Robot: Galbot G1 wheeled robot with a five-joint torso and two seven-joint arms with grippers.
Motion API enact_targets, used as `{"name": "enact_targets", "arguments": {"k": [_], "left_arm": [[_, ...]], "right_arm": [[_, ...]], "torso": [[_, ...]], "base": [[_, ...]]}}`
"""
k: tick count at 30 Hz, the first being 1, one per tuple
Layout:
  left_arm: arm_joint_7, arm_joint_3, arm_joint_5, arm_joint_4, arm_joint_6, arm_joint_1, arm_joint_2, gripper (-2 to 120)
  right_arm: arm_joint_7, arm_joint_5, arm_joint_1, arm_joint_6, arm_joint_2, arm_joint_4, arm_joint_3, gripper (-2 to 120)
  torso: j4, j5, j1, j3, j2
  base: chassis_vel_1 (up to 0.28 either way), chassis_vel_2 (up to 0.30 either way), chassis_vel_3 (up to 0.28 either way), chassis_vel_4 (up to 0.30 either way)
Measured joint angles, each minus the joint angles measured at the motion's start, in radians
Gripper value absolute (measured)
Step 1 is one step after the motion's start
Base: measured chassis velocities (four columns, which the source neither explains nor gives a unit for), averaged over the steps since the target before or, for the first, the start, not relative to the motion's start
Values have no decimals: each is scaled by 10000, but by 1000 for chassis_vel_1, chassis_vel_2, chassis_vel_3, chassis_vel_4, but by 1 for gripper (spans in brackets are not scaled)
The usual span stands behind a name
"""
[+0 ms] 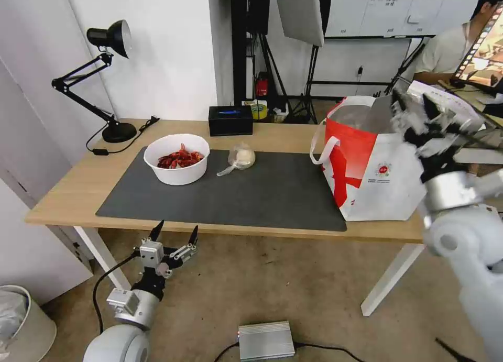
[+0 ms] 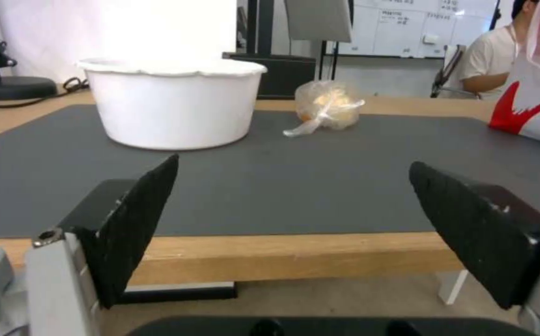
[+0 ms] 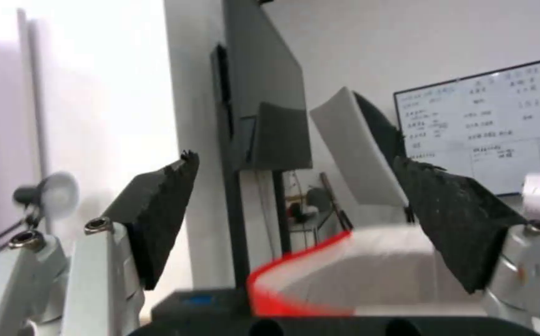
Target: Pick up the trash from the table and place it into the takeout bag.
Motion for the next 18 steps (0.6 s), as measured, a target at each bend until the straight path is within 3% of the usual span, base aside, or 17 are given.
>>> {"name": "enact_targets", "arguments": {"k": [18], "left_arm": [[3, -139, -47, 100, -87, -90, 24, 100]], "right_arm": [[-513, -3372, -2055, 781, 2269, -528, -99, 81]], "torso": [[1, 0, 0, 0, 0]], "base": [[0, 0, 0, 0]]}}
